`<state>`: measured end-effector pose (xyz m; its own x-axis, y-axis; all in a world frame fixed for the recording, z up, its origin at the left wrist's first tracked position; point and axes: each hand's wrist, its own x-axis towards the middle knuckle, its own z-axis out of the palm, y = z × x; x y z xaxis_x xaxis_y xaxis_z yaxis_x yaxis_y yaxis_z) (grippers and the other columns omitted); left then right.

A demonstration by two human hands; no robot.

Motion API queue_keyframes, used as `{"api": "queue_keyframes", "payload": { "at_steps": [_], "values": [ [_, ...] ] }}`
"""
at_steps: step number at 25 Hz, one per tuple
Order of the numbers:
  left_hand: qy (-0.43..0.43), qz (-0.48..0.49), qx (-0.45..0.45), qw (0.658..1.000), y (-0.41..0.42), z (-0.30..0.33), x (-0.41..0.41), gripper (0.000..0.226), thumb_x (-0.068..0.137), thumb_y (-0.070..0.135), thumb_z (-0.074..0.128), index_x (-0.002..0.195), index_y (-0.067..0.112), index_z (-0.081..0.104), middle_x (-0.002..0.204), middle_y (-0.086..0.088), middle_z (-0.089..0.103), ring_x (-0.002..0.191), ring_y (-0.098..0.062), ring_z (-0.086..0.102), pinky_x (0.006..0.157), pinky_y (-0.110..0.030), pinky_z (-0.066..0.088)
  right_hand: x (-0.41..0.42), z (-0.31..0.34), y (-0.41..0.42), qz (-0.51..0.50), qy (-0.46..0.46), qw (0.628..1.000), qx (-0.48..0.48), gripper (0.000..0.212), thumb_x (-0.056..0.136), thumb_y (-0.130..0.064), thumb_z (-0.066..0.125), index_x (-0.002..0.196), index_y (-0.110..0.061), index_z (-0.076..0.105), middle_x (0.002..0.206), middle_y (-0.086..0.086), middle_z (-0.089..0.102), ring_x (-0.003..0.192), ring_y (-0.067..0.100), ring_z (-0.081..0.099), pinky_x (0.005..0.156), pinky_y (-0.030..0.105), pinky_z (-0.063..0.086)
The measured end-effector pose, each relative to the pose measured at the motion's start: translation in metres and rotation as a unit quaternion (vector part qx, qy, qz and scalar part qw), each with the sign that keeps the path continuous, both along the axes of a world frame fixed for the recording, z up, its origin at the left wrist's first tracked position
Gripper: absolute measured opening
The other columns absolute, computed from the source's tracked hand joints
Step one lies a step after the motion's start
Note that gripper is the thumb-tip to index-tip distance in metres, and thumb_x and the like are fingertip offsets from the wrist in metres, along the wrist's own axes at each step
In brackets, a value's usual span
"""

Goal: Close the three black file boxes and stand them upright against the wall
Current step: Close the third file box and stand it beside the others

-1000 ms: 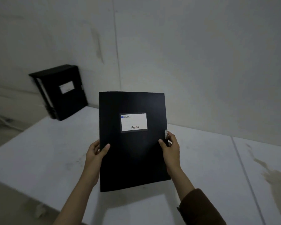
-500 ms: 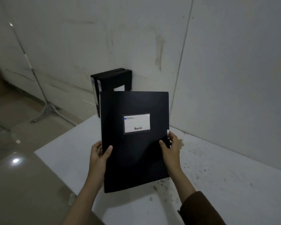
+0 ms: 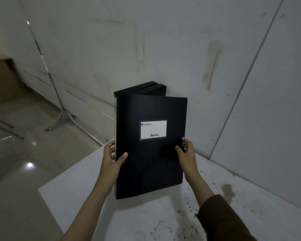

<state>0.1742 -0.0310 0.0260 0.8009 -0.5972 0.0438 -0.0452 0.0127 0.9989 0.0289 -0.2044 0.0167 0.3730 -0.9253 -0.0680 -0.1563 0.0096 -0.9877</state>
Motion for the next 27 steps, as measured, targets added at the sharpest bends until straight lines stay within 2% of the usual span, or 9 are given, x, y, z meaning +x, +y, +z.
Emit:
{"api": "queue_keyframes", "payload": {
  "at_steps": [5,8,10,12,13,16,19,23,27],
  "values": [
    [-0.025,-0.012,0.009,1.000,-0.035,-0.009,0.044,0.045,0.087,0.018,0.060,0.122,0.035,0.037,0.123,0.008,0.046,0.110,-0.012,0.047,0.076,-0.016,0.041,0.039,-0.005,-0.035,0.017,0.079,0.997,-0.012,0.042,0.094,-0.016,0.048,0.133,-0.017,0.035,0.139,0.011,0.044,0.125,0.029,0.045,0.108,0.049,0.038],
    [-0.039,-0.028,0.029,0.998,-0.058,-0.019,0.067,0.052,0.086,0.016,0.062,0.131,0.026,0.037,0.124,0.008,0.045,0.113,-0.011,0.045,0.086,-0.021,0.040,0.055,-0.010,-0.060,-0.022,0.136,0.990,-0.027,0.041,0.092,-0.018,0.051,0.131,-0.014,0.040,0.133,0.016,0.041,0.118,0.031,0.047,0.104,0.047,0.041],
    [-0.050,-0.034,0.035,0.998,-0.071,-0.025,0.079,0.053,0.085,0.014,0.064,0.131,0.023,0.038,0.122,0.007,0.047,0.111,-0.010,0.045,0.091,-0.028,0.039,0.067,-0.014,-0.072,-0.042,0.123,0.991,0.000,0.039,0.092,-0.015,0.050,0.130,-0.013,0.041,0.130,0.018,0.038,0.105,0.032,0.054,0.083,0.038,0.054],
    [-0.052,-0.040,0.034,0.997,-0.083,-0.035,0.090,0.052,0.084,0.012,0.065,0.128,0.022,0.039,0.120,0.006,0.048,0.106,-0.008,0.048,0.091,-0.029,0.041,0.082,-0.019,-0.083,-0.058,0.108,0.992,0.027,0.037,0.092,-0.013,0.049,0.128,-0.013,0.040,0.128,0.021,0.040,0.095,0.034,0.060,0.059,0.025,0.053],
    [-0.045,-0.039,0.035,0.998,-0.088,-0.040,0.093,0.052,0.083,0.011,0.065,0.127,0.022,0.039,0.120,0.006,0.048,0.105,-0.008,0.049,0.093,-0.030,0.042,0.090,-0.022,-0.088,-0.066,0.104,0.992,0.038,0.036,0.093,-0.012,0.049,0.128,-0.013,0.040,0.128,0.022,0.042,0.093,0.035,0.062,0.056,0.023,0.051],
    [-0.007,-0.028,0.044,0.999,-0.100,-0.064,0.098,0.054,0.082,0.009,0.066,0.127,0.022,0.040,0.123,0.004,0.047,0.114,-0.013,0.046,0.098,-0.032,0.041,0.111,-0.033,-0.104,-0.097,0.091,0.990,0.056,0.037,0.093,-0.009,0.048,0.129,-0.011,0.039,0.129,0.026,0.043,0.082,0.033,0.062,0.065,0.032,0.055],
    [-0.013,0.001,0.052,0.999,-0.110,-0.084,0.101,0.049,0.079,0.005,0.069,0.114,0.022,0.041,0.112,0.003,0.053,0.111,-0.020,0.052,0.092,-0.033,0.045,0.133,-0.039,-0.119,-0.107,0.090,0.989,0.051,0.038,0.092,-0.006,0.046,0.130,-0.010,0.037,0.128,0.028,0.045,0.082,0.034,0.061,0.071,0.036,0.055],
    [-0.028,0.011,0.041,0.999,-0.124,-0.092,0.103,0.048,0.075,0.003,0.072,0.107,0.023,0.042,0.099,0.019,0.055,0.101,-0.020,0.057,0.087,-0.039,0.053,0.158,-0.045,-0.138,-0.129,0.086,0.987,0.036,0.040,0.092,-0.002,0.042,0.131,-0.008,0.038,0.127,0.029,0.046,0.098,0.042,0.059,0.085,0.048,0.055],
    [-0.021,0.025,0.042,0.999,-0.133,-0.095,0.101,0.054,0.072,0.003,0.075,0.116,0.011,0.045,0.107,0.003,0.050,0.106,-0.023,0.052,0.093,-0.044,0.051,0.170,-0.054,-0.132,-0.129,0.065,0.989,0.024,0.051,0.092,-0.002,0.040,0.140,-0.015,0.030,0.136,0.024,0.037,0.117,0.041,0.048,0.101,0.054,0.044]
  ]
}}
